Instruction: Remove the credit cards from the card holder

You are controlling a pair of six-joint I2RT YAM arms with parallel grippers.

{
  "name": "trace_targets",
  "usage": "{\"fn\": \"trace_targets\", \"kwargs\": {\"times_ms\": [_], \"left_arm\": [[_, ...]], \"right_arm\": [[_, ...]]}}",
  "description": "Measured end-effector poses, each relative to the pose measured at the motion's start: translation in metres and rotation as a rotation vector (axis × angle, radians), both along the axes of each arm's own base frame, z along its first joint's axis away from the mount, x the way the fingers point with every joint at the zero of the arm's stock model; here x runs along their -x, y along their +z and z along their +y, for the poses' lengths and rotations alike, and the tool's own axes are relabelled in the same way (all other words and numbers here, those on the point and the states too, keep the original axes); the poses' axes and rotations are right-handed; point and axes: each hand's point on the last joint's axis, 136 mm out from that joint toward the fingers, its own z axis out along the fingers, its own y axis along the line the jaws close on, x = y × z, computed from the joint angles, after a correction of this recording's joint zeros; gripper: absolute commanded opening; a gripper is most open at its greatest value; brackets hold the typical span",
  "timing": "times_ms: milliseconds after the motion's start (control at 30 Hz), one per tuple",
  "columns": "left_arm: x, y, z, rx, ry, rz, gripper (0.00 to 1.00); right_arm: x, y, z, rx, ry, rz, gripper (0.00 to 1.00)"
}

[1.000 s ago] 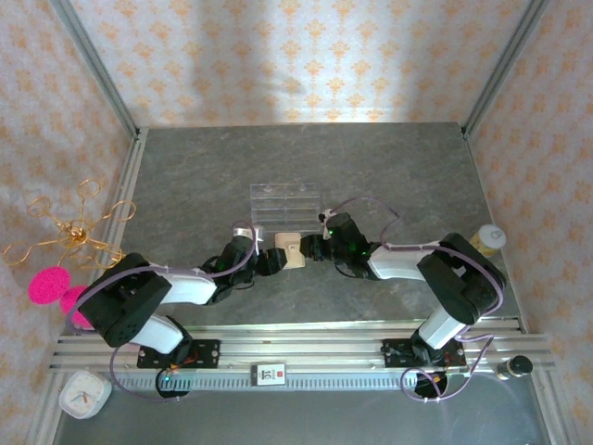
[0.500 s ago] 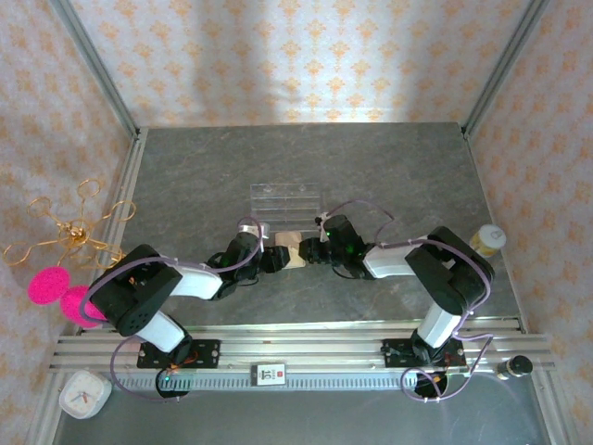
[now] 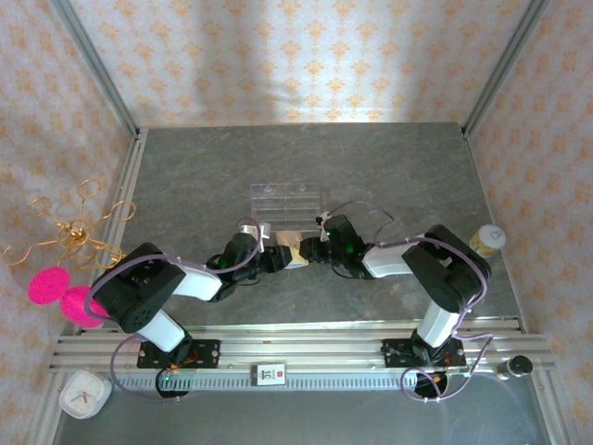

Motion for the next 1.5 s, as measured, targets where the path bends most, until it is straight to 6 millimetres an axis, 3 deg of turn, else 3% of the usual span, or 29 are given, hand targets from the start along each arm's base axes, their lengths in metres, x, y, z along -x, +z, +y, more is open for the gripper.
{"fn": "trace_targets", "kwargs": {"times_ms": [133, 300, 433, 567, 700, 833, 1067, 1267, 1500], "left_arm": [[-0.001, -0.006, 0.002, 0.002, 0.011, 0.012, 0.37], [0.001, -0.007, 0.005, 0.014, 0.024, 0.013, 0.01], [0.004, 0.001, 0.004, 0.037, 0.019, -0.004, 0.0], [0.011, 0.007, 0.006, 0.06, 0.017, -0.008, 0.0], [0.018, 0.012, 0.01, 0.075, 0.037, -0.011, 0.0], [0.02, 0.027, 0.014, 0.077, 0.077, -0.046, 0.0], [0.017, 0.059, 0.027, 0.089, 0.157, -0.124, 0.0], [0.017, 0.054, 0.037, 0.045, 0.2, -0.111, 0.0], [0.02, 0.055, 0.041, 0.032, 0.204, -0.106, 0.0]], "right_arm": [[0.0, 0.0, -0.001, -0.003, -0.007, 0.001, 0.18], [0.0, 0.0, -0.001, -0.004, -0.014, 0.005, 0.22], [0.002, 0.01, -0.003, -0.001, -0.02, -0.005, 0.37], [0.001, 0.051, -0.006, -0.03, -0.037, -0.089, 0.52], [-0.004, 0.094, -0.008, -0.049, -0.083, -0.192, 0.57], [-0.005, 0.109, 0.01, 0.004, -0.097, -0.234, 0.59], [0.002, 0.089, 0.031, 0.127, -0.08, -0.232, 0.64], [0.001, 0.082, 0.045, 0.219, -0.067, -0.244, 0.62], [-0.005, 0.072, 0.047, 0.274, -0.079, -0.242, 0.53]]}}
